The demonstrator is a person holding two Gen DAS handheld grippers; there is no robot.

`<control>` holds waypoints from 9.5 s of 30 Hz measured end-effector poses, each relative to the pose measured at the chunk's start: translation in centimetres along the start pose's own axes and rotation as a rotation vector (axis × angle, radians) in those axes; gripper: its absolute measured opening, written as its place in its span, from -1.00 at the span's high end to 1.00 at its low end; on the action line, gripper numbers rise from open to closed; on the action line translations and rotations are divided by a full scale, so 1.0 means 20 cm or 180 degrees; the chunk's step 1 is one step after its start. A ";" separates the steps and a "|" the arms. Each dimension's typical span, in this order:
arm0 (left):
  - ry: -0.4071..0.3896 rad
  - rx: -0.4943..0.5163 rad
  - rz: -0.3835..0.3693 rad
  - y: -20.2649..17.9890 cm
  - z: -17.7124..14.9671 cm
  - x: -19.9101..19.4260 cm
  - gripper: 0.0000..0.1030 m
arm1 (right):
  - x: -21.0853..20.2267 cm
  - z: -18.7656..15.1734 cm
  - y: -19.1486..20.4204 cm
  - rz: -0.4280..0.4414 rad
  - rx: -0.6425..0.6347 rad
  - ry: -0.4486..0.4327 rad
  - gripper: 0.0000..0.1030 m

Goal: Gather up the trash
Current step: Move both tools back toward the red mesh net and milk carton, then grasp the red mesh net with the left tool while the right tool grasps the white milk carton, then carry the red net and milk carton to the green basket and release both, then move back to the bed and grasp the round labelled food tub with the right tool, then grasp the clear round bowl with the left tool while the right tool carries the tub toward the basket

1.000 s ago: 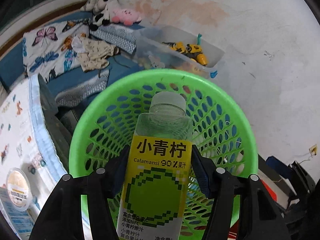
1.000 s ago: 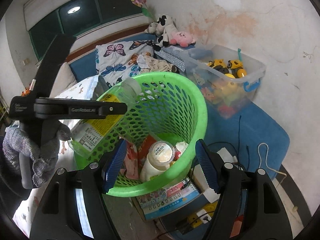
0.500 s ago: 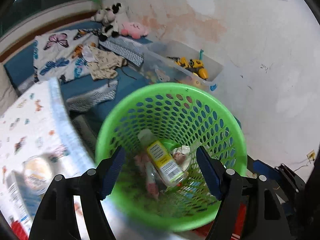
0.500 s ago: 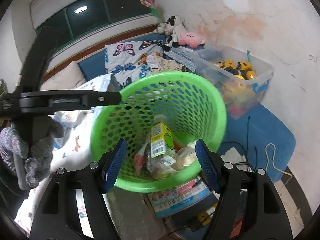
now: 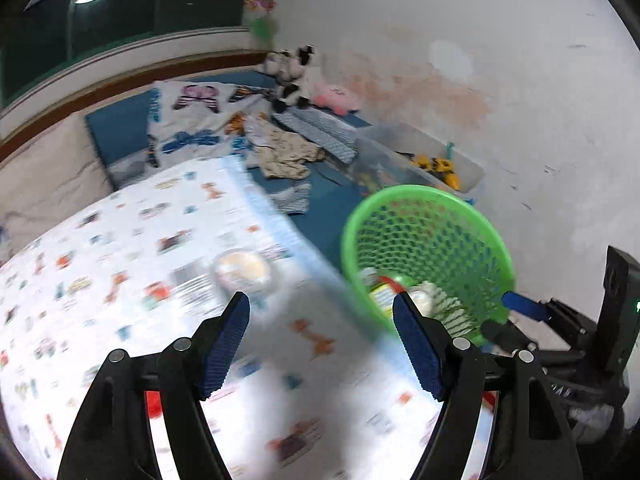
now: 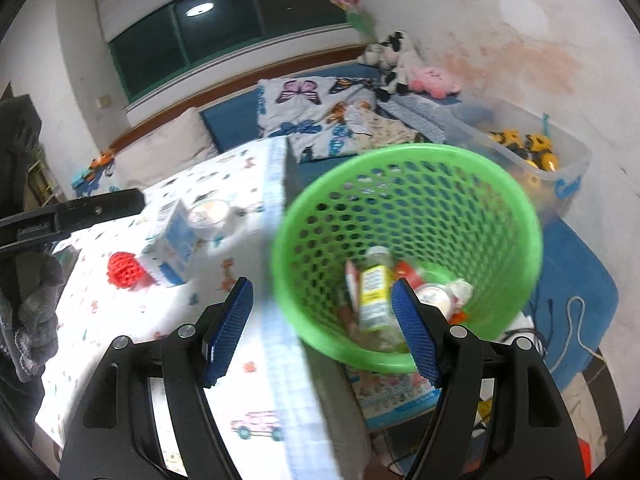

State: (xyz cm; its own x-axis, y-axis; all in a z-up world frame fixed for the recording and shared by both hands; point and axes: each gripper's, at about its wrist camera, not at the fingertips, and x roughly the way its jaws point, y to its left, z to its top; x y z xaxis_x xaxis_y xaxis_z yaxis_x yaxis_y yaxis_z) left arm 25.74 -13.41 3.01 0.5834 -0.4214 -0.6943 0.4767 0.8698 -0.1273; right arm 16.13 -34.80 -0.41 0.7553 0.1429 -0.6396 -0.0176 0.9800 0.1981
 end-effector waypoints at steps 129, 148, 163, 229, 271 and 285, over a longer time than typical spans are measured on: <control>0.0166 0.0221 -0.0272 -0.10 0.01 0.11 0.40 | 0.45 0.28 -0.34 -0.0935 -0.0192 0.0543 0.16; 0.0437 0.0269 -0.0500 -0.47 0.12 0.51 0.40 | 0.14 0.28 -0.42 -0.0902 -0.0168 0.0118 -0.12; 0.0644 0.0263 -0.0595 -0.64 0.12 0.70 -0.16 | -0.07 0.24 -0.48 -0.0784 -0.0027 -0.0109 -0.18; 0.0471 -0.0567 0.0554 0.65 -0.58 -0.10 -0.70 | 1.02 0.24 0.72 0.0121 -0.0982 0.0706 -0.57; 0.0703 -0.0248 0.0486 0.64 -0.55 0.13 -0.79 | 0.76 0.23 0.72 0.0485 -0.0750 0.0538 -0.15; 0.0785 -0.0279 0.0454 0.66 -0.55 0.22 -0.80 | 0.64 0.21 0.72 0.0512 -0.0825 0.0475 -0.15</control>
State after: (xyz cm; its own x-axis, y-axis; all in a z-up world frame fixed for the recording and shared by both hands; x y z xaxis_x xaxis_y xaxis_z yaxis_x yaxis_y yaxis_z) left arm 27.39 -0.89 -9.53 0.4578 -0.2277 -0.8594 0.3365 0.9391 -0.0695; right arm 28.25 -19.49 -2.65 0.6255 0.2985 -0.7208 -0.3092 0.9431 0.1223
